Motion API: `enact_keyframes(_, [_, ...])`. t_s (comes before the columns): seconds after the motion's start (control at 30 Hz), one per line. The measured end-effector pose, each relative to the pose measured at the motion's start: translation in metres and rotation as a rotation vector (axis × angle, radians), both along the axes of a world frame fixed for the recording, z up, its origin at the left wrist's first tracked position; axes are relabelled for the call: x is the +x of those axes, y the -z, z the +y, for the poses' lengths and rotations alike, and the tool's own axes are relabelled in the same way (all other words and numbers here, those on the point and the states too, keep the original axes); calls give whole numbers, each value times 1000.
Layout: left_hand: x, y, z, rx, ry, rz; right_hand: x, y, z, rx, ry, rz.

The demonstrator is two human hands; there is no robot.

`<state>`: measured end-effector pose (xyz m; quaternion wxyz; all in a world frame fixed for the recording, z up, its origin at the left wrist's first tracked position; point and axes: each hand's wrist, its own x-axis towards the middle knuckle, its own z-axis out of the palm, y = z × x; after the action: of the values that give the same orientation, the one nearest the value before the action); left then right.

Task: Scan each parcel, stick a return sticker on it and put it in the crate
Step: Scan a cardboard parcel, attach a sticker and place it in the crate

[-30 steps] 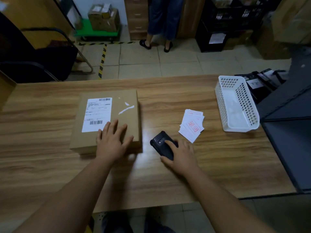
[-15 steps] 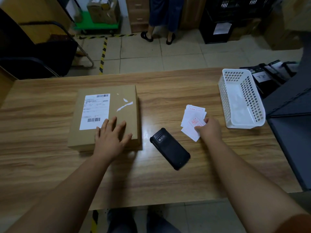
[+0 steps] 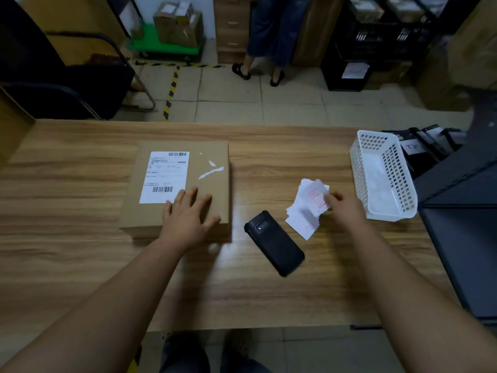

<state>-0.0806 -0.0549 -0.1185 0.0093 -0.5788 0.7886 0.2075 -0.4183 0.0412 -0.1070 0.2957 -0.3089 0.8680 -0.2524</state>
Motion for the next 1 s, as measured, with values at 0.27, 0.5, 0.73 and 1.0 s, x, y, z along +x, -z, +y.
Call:
enact_keyframes(0.27, [31,-80,5,76,-251,634,134,-101,-49,-181,-507,-309])
enact_keyframes(0.5, [76,-138,-4,191,-404,954,224,-147,-78,-305,-665,-404])
enact_keyframes(0.73, [103,-174,-30,170,-597,1162,260,-152,-86,-386,-439,-722])
enact_keyframes(1.0, [124,-205,-62,196,-464,1195,286,-182,-96,-522,-269,-848])
